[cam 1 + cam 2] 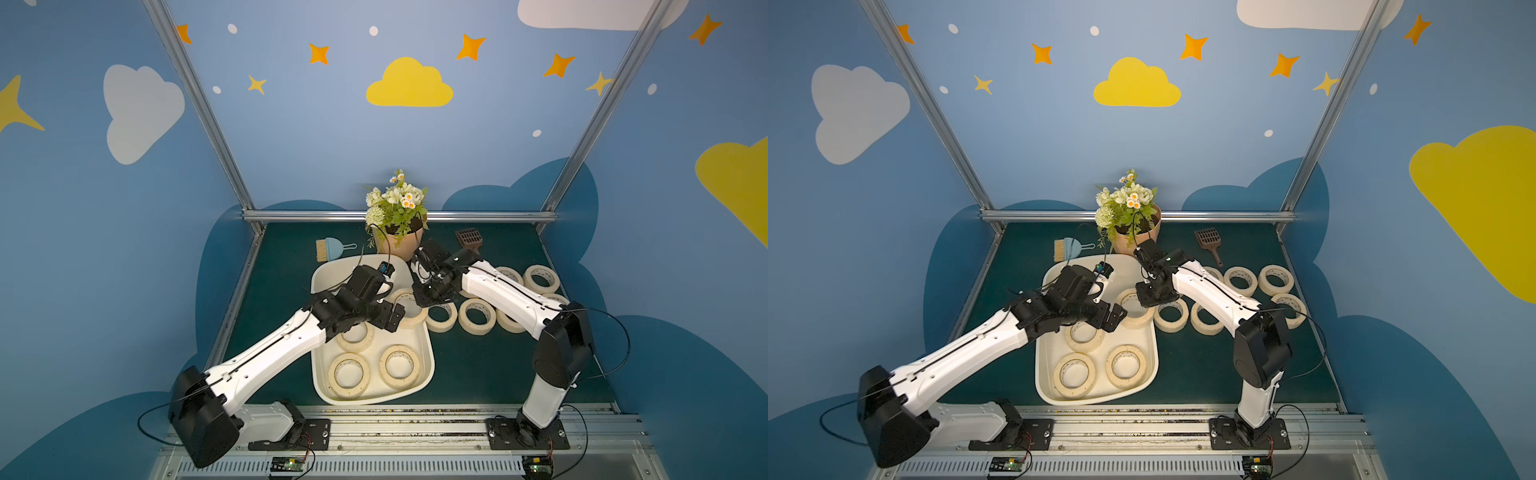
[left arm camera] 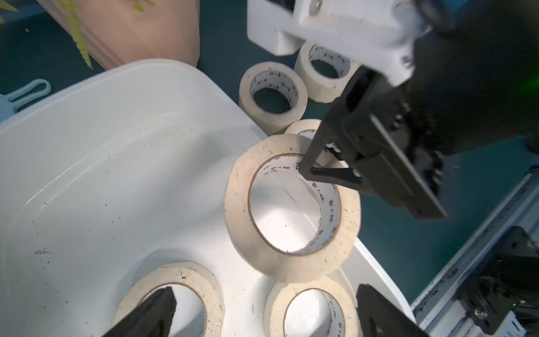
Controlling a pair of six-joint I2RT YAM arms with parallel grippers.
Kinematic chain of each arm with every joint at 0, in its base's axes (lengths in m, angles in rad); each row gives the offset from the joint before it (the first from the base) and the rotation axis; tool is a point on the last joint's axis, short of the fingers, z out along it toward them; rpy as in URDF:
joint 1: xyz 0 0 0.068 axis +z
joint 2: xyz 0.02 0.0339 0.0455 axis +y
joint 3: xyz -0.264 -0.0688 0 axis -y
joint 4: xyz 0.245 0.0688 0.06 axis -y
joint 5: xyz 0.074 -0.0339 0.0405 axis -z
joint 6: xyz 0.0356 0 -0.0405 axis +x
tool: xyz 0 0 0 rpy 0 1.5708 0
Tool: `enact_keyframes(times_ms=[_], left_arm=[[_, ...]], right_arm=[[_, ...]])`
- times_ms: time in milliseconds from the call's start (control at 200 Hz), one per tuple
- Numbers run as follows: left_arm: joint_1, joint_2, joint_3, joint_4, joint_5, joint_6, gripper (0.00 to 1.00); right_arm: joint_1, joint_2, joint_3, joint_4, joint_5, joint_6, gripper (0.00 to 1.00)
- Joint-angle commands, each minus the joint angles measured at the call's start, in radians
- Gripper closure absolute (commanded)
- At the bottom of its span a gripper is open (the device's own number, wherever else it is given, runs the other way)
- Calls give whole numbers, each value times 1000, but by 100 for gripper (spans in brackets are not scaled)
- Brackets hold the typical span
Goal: Take out the art tape in the storage box
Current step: Pick up the art tape from the storage box, then place the art tape at the center of the board.
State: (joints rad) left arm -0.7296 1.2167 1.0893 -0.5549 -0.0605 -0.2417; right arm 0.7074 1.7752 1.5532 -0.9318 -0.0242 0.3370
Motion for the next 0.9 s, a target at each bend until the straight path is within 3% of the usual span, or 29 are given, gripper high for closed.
enact_keyframes(times_ms=[0,160,360,425,506,576,756,896], left_arm=[[16,-71,-42,22,-7,-40,0],[123,-123,-168,25,-1,-91,4],[200,-87,-265,70,26,-109,18],[206,-51,-267,68,11,-107,21],[217,-18,-272,70,-2,-112,23],[239,-2,-288,88,-7,-125,24],[329,-7,-346,139,6,-159,23],[391,-12,-383,176,4,-189,21]], right_arm=[[-43,-142,-70,-57,67,24,100],[-207,-372,-289,-114,167,57,100],[-627,-552,-547,-106,226,48,100],[-791,-564,-593,-87,240,71,100],[-948,-553,-606,-66,164,94,100],[-1028,-529,-615,-42,214,115,100],[-1292,-466,-672,74,129,122,100],[-1376,-390,-659,129,180,136,100]])
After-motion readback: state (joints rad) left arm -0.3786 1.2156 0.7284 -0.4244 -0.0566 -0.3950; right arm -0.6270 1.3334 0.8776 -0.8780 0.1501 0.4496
